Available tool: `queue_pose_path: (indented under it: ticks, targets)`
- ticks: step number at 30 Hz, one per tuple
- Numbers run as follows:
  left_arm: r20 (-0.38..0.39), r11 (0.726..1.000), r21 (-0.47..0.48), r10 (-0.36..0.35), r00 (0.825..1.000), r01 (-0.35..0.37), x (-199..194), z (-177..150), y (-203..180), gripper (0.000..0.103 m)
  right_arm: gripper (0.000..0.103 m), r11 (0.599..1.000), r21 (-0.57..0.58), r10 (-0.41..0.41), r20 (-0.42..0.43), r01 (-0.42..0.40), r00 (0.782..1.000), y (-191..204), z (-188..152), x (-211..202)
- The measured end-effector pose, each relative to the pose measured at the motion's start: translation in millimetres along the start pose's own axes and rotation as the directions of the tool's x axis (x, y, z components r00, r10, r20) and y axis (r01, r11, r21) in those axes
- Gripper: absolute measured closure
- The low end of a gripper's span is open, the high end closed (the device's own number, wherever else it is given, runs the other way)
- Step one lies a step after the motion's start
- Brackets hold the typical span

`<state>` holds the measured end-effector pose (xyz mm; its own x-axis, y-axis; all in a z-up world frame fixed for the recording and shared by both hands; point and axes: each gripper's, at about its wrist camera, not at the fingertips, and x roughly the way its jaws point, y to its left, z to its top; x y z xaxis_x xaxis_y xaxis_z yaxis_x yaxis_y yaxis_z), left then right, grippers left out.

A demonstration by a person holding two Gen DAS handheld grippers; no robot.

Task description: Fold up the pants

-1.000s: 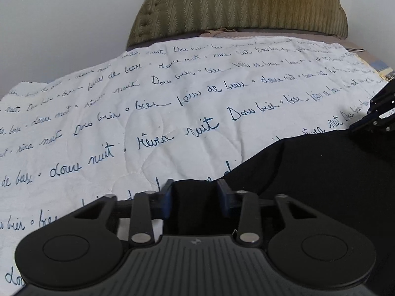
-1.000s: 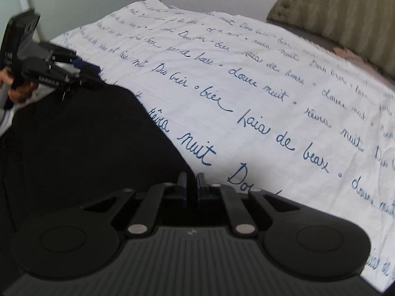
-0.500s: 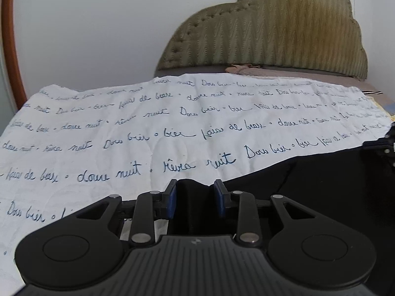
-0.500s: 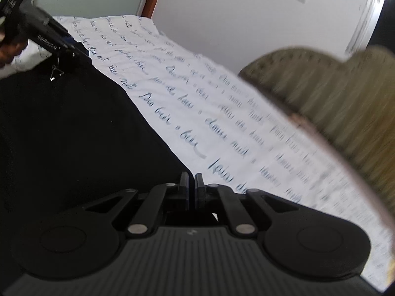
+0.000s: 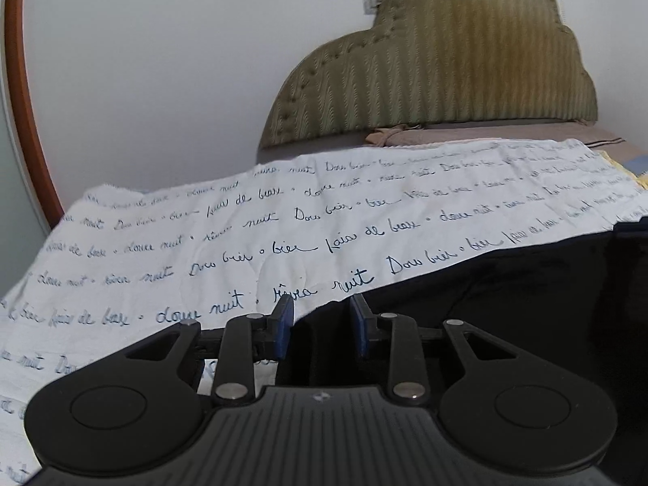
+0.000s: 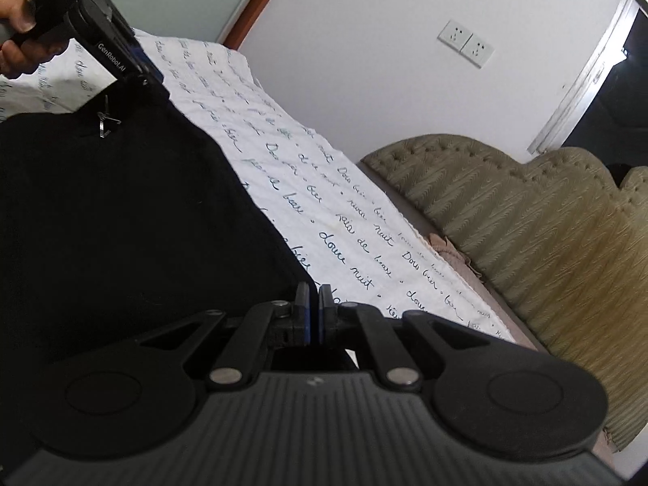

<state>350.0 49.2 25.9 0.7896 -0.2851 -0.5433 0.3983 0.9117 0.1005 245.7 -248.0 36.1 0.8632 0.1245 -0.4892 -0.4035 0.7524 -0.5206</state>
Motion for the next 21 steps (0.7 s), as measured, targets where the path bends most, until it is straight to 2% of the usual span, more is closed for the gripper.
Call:
queue_pose_path:
  ticks: [3, 5, 7, 9, 13, 17, 19, 20, 21]
  targets:
    - [0.014, 1.0, 0.006, 0.0, 1.0, 0.0, -17, -1, 2, 0.074, 0.099, 1.0, 0.012, -0.001, 0.023, 0.001, 1.0, 0, -3, -16]
    - [0.037, 0.999, 0.009, 0.05, 0.998, -0.05, -29, 0, 4, 0.076, 0.099, 1.0, 0.009, -0.013, 0.036, 0.012, 0.999, 4, -3, -27]
    - [0.047, 0.999, -0.021, 0.039, 0.998, -0.038, -40, -2, 12, 0.076, 0.099, 1.0, 0.004, -0.018, 0.05, 0.018, 0.999, 9, -3, -39]
    - [0.038, 0.999, -0.052, 0.014, 0.999, -0.012, -48, -5, 20, 0.076, 0.099, 1.0, 0.008, -0.016, 0.061, 0.015, 0.998, 13, -6, -51]
    - [-0.023, 0.997, -0.054, -0.048, 0.999, 0.046, -49, -19, 20, 0.076, 0.099, 1.0, -0.023, -0.011, 0.04, 0.012, 0.999, 23, -11, -54]
    - [-0.086, 0.977, -0.143, -0.171, 0.982, 0.157, -38, -20, 22, 0.075, 0.099, 1.0, 0.009, -0.005, 0.023, 0.005, 1.0, 18, -9, -47]
    - [-0.113, 0.973, -0.15, -0.192, 0.975, 0.174, -27, -18, 19, 0.072, 0.099, 1.0, 0.013, -0.005, 0.027, 0.005, 1.0, 17, -7, -46]
    - [-0.115, 0.975, -0.145, -0.183, 0.976, 0.166, -22, -17, 18, 0.066, 0.099, 1.0, 0.009, -0.006, 0.029, 0.005, 1.0, 18, -8, -47]
    - [-0.112, 0.977, -0.142, -0.175, 0.978, 0.159, -18, -15, 18, 0.045, 0.099, 1.0, 0.006, -0.004, 0.03, 0.004, 1.0, 18, -8, -47]
